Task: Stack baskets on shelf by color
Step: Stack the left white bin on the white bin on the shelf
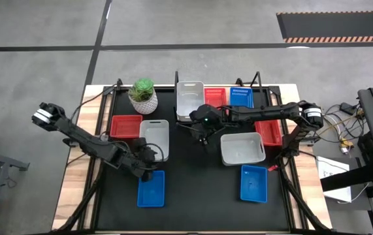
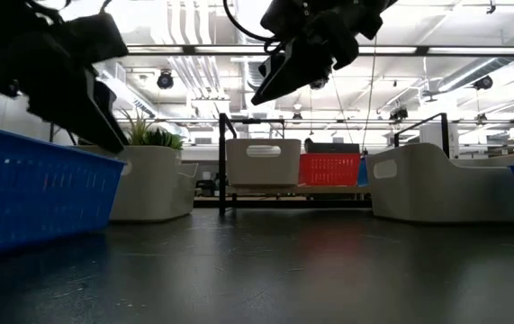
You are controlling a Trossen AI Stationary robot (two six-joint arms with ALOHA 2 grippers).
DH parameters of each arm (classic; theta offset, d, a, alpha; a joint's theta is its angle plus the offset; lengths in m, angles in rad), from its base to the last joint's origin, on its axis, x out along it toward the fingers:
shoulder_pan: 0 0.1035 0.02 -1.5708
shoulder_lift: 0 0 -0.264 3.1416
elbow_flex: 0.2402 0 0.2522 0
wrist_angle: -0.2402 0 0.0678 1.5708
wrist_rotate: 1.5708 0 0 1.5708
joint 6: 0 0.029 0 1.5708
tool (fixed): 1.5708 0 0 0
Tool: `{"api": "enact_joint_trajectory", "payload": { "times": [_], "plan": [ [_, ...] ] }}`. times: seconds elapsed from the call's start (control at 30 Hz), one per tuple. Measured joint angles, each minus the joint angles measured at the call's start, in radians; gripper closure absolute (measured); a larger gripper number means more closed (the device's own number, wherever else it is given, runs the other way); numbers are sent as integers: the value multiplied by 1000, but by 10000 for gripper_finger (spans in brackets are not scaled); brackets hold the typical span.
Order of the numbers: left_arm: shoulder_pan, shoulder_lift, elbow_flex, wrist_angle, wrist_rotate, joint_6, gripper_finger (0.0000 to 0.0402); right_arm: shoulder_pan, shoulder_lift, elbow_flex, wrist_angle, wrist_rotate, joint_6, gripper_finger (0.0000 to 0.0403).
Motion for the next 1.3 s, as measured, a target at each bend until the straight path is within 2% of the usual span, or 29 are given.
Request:
{"api": "enact_joint_trajectory", "payload": {
  "times": [0.13,0.27,0.33,0.53,0.57,0.7,0.87,1.03,1.17,1.3],
  "plan": [
    [10,64,2,2,0,1,186,0,0,-17,22,0,28,234],
    [9,100,12,3,5,14,218,0,0,-52,86,0,32,234],
    [6,107,16,4,33,42,249,0,0,-64,118,0,32,234],
    [-7,86,17,-16,172,113,380,0,0,-75,165,0,50,234],
    [-7,77,17,-40,190,112,390,0,0,-75,167,0,57,234],
    [-11,46,16,-121,198,130,390,0,0,-76,194,2,82,234],
    [-15,21,27,-131,194,379,399,0,0,-76,238,4,60,234],
    [-15,8,60,-91,185,565,401,-3,0,-76,236,4,50,234],
    [-15,10,50,-81,227,739,401,-3,0,-76,229,4,30,234],
    [2,10,48,-70,256,798,401,-3,-2,-76,197,4,23,234]
  ]
}}
